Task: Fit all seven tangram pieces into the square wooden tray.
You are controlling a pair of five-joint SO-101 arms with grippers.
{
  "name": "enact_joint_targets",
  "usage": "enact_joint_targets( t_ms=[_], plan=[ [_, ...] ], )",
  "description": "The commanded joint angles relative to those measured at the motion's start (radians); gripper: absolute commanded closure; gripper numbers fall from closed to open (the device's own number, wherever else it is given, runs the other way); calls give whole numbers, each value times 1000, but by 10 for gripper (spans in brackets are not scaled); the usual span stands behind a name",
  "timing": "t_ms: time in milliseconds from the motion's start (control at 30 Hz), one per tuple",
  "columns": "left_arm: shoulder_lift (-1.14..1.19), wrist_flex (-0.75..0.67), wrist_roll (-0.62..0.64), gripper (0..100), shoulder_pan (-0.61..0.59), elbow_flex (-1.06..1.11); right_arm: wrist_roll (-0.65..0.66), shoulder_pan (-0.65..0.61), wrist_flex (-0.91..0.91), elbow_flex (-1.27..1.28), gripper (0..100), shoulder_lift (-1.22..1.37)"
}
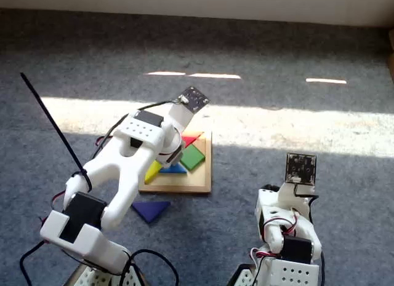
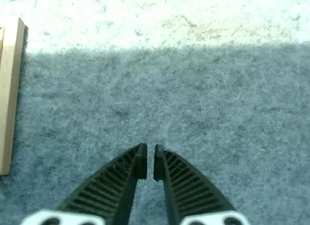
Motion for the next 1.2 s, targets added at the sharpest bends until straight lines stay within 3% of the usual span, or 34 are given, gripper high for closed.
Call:
enact_joint_targets(
  t_ms=[0, 133, 300, 467, 667, 1167],
  plan=[
    [-160, 66, 11, 845, 1, -19, -5, 12, -2, 140, 957, -8],
    [-271, 123, 8, 845, -47, -24, -5, 12, -2, 140, 957, -8],
    [-308, 127, -12, 833, -196, -22, -5, 12, -2, 140, 957, -8],
    [-306, 123, -153, 707, -334, -1, -5, 12, -2, 140, 957, -8],
    [-302, 120, -313, 699, -423, 2, -5, 12, -2, 140, 957, -8],
    [122, 34, -350, 699, -521, -194, -5, 12, -2, 140, 957, -8]
  ],
)
